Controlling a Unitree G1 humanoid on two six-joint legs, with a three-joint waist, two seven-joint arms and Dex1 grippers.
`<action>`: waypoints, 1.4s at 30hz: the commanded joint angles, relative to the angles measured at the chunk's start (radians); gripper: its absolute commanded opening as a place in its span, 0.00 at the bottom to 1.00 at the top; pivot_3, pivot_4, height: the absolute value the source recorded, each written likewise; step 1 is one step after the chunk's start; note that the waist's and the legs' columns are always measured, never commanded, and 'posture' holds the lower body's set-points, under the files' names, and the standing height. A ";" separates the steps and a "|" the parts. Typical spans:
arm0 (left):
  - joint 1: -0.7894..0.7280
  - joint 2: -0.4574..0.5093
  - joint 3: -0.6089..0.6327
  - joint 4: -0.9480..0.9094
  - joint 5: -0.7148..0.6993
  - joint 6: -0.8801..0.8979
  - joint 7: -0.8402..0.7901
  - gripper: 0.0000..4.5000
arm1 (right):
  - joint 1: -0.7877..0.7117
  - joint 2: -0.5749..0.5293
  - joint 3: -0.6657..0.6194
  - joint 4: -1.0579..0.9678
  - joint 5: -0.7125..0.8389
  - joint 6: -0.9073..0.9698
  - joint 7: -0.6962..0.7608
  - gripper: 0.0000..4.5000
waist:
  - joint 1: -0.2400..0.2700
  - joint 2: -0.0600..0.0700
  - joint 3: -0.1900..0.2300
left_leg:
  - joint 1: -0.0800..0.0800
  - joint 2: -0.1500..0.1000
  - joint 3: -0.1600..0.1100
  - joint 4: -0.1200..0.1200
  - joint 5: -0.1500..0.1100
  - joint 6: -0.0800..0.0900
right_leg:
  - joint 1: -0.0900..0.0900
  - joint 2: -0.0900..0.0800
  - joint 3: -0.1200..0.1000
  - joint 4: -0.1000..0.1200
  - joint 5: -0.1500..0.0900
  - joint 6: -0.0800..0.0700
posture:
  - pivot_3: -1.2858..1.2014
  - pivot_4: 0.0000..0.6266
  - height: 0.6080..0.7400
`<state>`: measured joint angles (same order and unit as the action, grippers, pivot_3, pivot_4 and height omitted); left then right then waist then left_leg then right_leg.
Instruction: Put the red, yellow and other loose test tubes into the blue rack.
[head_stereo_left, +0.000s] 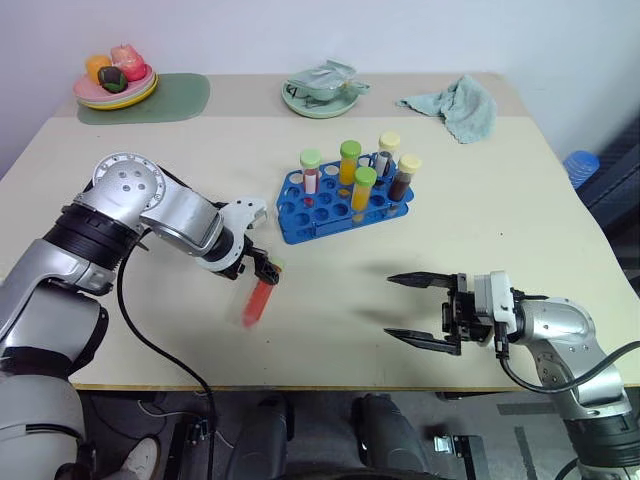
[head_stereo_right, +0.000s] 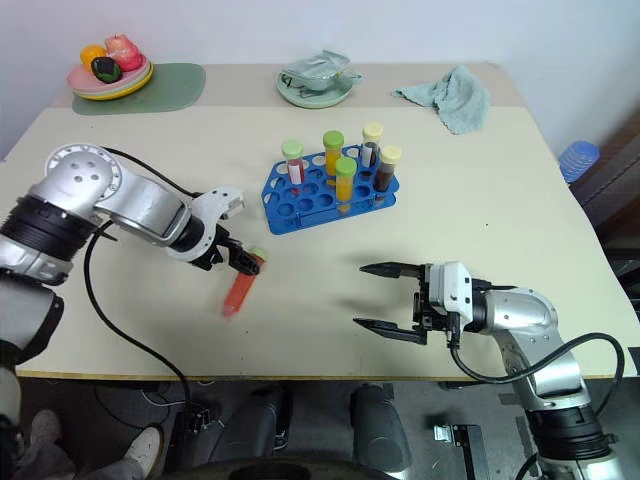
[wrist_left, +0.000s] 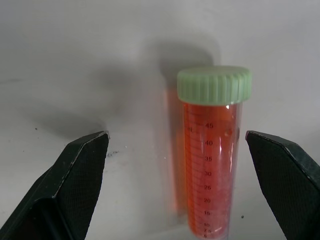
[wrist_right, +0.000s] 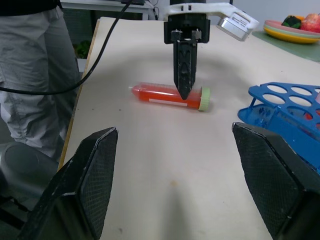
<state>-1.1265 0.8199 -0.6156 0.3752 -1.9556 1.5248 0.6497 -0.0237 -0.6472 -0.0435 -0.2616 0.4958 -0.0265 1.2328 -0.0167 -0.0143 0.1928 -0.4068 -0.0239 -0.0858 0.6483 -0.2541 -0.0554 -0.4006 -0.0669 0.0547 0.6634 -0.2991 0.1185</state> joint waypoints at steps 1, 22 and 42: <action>-0.023 -0.001 -0.009 0.000 -0.017 0.003 0.042 1.00 | 0.007 -0.012 -0.013 -0.046 0.015 0.004 -0.010 0.82 | -0.001 0.000 0.000 | 0.000 0.000 0.000 0.000 0.000 0.000 | 0.000 0.000 0.000 0.000 0.000 0.000 | 0.52 0.24 1.00; 0.063 -0.012 0.042 -0.034 -0.017 -0.026 0.136 0.36 | -0.047 -0.017 -0.003 -0.011 0.018 0.024 0.014 0.83 | 0.000 0.000 0.000 | 0.000 0.000 0.000 0.000 0.000 -0.001 | 0.000 0.000 0.000 0.000 0.000 0.000 | 0.52 0.24 1.00; 0.302 0.052 0.428 -0.426 -0.017 -0.222 0.041 0.21 | -0.118 -0.002 0.013 0.060 0.018 0.036 0.057 0.83 | 0.003 0.001 -0.002 | -0.001 0.000 0.000 0.002 0.001 -0.002 | 0.000 -0.001 0.000 0.002 0.000 0.000 | 0.52 0.24 1.00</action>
<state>-0.8237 0.8471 -0.2928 0.0445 -1.9630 1.3605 0.7325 -0.1291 -0.6522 -0.0201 -0.1988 0.4959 0.0138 1.2898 -0.0136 -0.0134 0.1911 -0.4074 -0.0236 -0.0855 0.6501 -0.2530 -0.0573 -0.4008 -0.0680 0.0546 0.6649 -0.2990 0.1184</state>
